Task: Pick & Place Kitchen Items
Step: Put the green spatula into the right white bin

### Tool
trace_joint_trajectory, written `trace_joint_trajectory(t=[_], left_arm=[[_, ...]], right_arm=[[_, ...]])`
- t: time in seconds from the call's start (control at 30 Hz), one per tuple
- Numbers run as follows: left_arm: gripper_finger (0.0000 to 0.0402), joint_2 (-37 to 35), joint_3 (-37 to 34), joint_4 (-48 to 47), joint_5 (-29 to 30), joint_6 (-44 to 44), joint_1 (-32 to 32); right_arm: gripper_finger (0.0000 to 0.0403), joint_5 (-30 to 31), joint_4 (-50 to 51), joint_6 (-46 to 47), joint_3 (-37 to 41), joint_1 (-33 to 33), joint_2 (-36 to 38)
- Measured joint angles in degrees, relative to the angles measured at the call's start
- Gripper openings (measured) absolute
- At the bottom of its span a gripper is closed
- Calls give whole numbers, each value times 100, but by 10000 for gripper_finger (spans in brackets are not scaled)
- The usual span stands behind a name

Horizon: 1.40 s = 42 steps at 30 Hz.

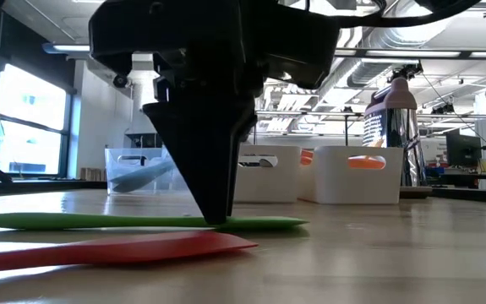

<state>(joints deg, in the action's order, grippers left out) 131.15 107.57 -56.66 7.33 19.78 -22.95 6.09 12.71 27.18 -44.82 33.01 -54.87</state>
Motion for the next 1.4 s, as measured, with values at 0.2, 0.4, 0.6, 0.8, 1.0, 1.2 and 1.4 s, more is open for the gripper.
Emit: trace_joint_trajectory(t=[0.2, 0.4, 0.6, 0.8, 1.0, 1.2, 1.4], left_arm=[[91, 149, 11, 48, 205, -1, 31], [91, 461, 28, -9, -37, 56, 171], [91, 576, 31, 16, -144, 126, 246], [91, 577, 26, 31, -110, 150, 288], [91, 610, 20, 115, -68, 150, 296], [91, 619, 15, 160, -175, 164, 329], [89, 619, 13, 160, -702, 172, 473]], right_arm=[[217, 0, -6, -2, 0, 0, 0], [217, -2, -2, 0, 0, 0, 0], [217, -20, 20, 9, 0, 0, 0], [217, -22, 24, 20, 0, 0, 0], [217, -22, 22, 28, 0, 0, 0], [217, -22, 26, 172, 0, 23, 0], [217, -9, 18, 172, 0, 198, 0]])
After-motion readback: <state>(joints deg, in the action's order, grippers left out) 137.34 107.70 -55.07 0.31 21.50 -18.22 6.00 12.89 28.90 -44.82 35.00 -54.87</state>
